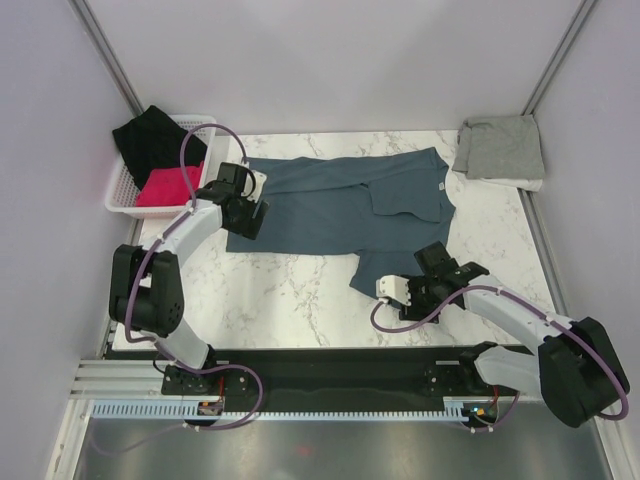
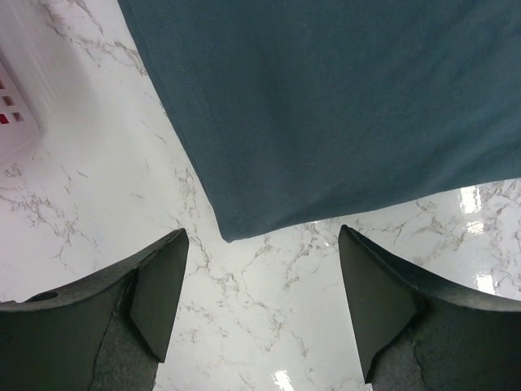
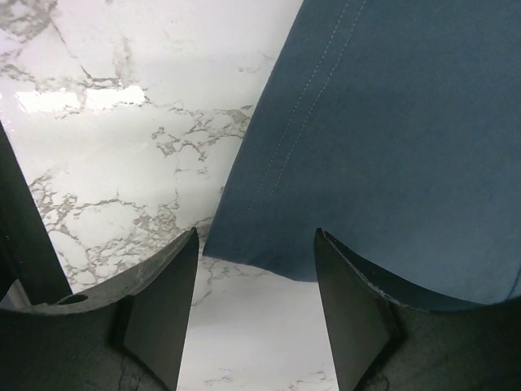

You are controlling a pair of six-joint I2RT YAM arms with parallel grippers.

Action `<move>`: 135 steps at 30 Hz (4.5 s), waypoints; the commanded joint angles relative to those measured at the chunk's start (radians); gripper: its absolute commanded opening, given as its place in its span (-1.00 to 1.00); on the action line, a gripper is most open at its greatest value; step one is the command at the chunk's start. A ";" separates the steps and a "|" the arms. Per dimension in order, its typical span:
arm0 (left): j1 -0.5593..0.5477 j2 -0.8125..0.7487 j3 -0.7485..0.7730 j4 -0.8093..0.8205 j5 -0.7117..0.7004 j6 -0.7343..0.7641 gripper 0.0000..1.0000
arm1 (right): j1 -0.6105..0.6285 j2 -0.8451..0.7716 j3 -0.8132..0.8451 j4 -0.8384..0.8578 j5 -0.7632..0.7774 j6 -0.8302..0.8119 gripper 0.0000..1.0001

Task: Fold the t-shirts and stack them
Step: Fold the tshirt

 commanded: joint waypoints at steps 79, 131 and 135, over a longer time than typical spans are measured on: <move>0.185 0.291 0.550 -0.291 0.252 0.083 -0.96 | -0.296 0.315 0.723 0.211 0.153 0.222 -1.00; 0.200 0.754 0.944 -0.336 0.174 -0.027 0.01 | -0.430 1.194 1.373 0.317 -0.310 1.269 0.38; 0.200 0.766 0.920 -0.333 0.170 -0.026 -0.13 | -0.430 1.222 1.373 0.329 -0.312 1.269 0.36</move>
